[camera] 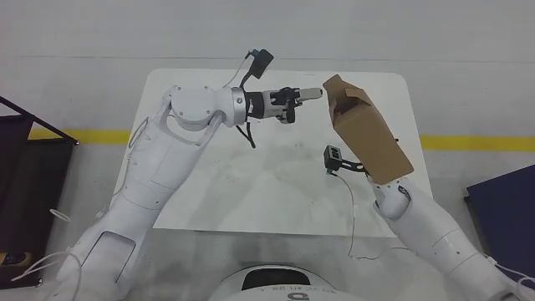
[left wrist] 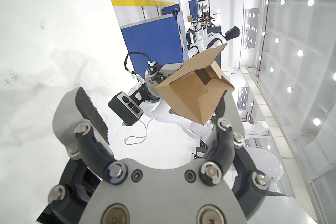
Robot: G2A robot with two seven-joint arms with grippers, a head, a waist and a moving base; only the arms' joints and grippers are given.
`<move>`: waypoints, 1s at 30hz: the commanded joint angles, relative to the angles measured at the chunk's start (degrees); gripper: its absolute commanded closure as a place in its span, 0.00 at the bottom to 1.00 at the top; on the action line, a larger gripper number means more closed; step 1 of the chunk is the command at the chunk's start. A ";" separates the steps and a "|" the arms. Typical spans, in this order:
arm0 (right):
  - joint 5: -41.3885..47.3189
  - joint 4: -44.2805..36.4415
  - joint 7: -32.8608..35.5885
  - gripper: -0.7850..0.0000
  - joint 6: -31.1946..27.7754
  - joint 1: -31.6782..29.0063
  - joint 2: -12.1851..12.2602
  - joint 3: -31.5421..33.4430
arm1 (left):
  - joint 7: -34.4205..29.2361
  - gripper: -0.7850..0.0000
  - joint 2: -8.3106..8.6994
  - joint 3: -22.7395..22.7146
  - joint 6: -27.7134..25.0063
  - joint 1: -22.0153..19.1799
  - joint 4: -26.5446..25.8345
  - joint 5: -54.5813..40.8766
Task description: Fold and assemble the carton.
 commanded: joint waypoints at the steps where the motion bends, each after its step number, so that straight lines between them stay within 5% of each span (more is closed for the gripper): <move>1: 0.00 0.00 0.00 1.00 0.00 0.00 0.00 0.00 | 0.00 0.00 0.00 0.00 0.00 0.00 0.00 0.00; 4: 0.00 0.00 0.00 1.00 0.00 0.00 0.00 0.00 | 1.81 0.00 -0.25 -1.73 2.76 1.24 0.54 -7.22; 14: -5.21 -0.44 1.89 1.00 -1.90 -1.30 -2.88 1.85 | 9.35 0.00 -2.24 -8.97 33.42 1.48 6.56 -51.78; 27: -6.96 -0.32 2.75 1.00 -2.76 -1.36 -3.39 2.65 | 10.22 0.00 -2.30 -9.07 34.27 1.32 6.48 -52.71; 30: -6.96 -0.32 2.75 1.00 -2.76 -1.36 -3.39 2.65 | 13.07 0.00 -3.43 -10.19 39.15 2.88 13.85 -70.32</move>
